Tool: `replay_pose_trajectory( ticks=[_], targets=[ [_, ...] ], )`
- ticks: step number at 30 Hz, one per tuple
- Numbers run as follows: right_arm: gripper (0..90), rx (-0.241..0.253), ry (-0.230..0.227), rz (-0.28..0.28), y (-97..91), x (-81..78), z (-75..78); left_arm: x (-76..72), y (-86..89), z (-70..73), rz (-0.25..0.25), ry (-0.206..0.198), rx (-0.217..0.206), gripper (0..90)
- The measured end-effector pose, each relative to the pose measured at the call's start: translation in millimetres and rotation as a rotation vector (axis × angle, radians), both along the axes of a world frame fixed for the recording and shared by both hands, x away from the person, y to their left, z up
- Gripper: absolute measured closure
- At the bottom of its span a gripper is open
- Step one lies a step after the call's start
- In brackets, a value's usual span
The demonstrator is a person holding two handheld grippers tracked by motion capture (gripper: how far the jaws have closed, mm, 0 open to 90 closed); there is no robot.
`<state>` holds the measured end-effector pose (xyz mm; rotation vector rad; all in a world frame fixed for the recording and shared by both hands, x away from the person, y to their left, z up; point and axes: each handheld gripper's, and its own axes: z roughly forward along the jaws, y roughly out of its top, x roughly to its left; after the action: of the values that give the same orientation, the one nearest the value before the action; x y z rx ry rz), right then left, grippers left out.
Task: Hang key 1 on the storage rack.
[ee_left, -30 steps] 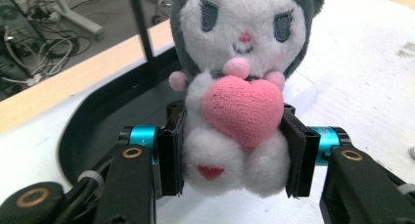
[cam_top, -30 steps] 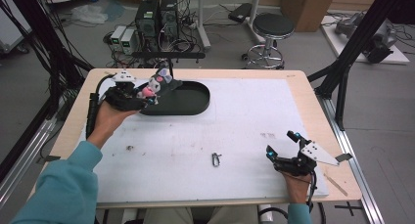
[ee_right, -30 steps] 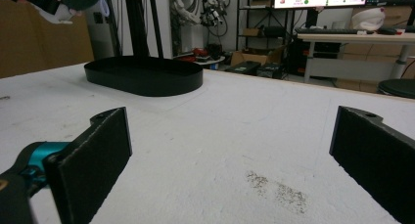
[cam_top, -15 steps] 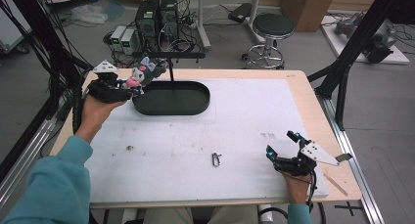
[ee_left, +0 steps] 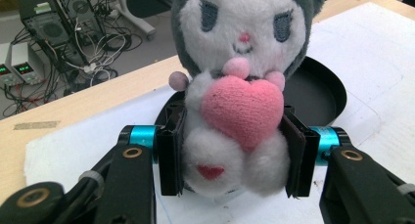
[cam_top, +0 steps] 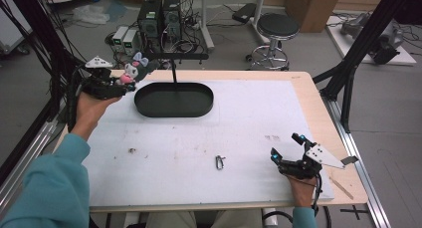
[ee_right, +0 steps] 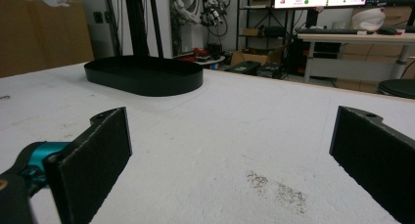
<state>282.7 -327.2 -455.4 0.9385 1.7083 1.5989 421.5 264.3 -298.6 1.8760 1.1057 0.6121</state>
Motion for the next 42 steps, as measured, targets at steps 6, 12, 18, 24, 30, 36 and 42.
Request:
replay_pose_trajectory(
  ticks=[6, 12, 18, 24, 30, 36, 42],
  targets=[
    [1.1, -0.001, -0.001, 0.000, -0.1, 0.0, 0.0, 3.9, 5.2, 6.9, 0.030, 0.004, 0.002, 52.8],
    [1.1, -0.003, -0.003, 0.003, 0.0, 0.2, 0.1, 7.6, 8.6, 9.1, 0.051, 0.015, 0.008, 52.7],
    [1.1, -0.004, -0.005, 0.004, 0.0, 0.2, 0.1, 11.1, 9.1, 9.7, 0.069, 0.020, 0.017, 52.7],
    [1.1, -0.004, -0.004, 0.004, 0.0, 0.2, 0.1, 12.5, 8.5, 9.4, 0.072, 0.023, 0.019, 52.8],
    [1.1, -0.002, -0.002, 0.004, 0.0, 0.2, 0.1, 16.5, 8.6, 11.8, 0.083, 0.019, 0.007, 52.7],
    [1.1, -0.002, -0.002, 0.003, -0.1, 0.2, 0.1, 20.5, 6.6, 13.3, 0.086, 0.014, -0.001, 52.7],
    [1.1, -0.001, 0.001, 0.002, -0.2, 0.0, 0.0, 23.6, 5.5, 12.4, 0.103, 0.007, -0.014, 52.7]
  ],
)
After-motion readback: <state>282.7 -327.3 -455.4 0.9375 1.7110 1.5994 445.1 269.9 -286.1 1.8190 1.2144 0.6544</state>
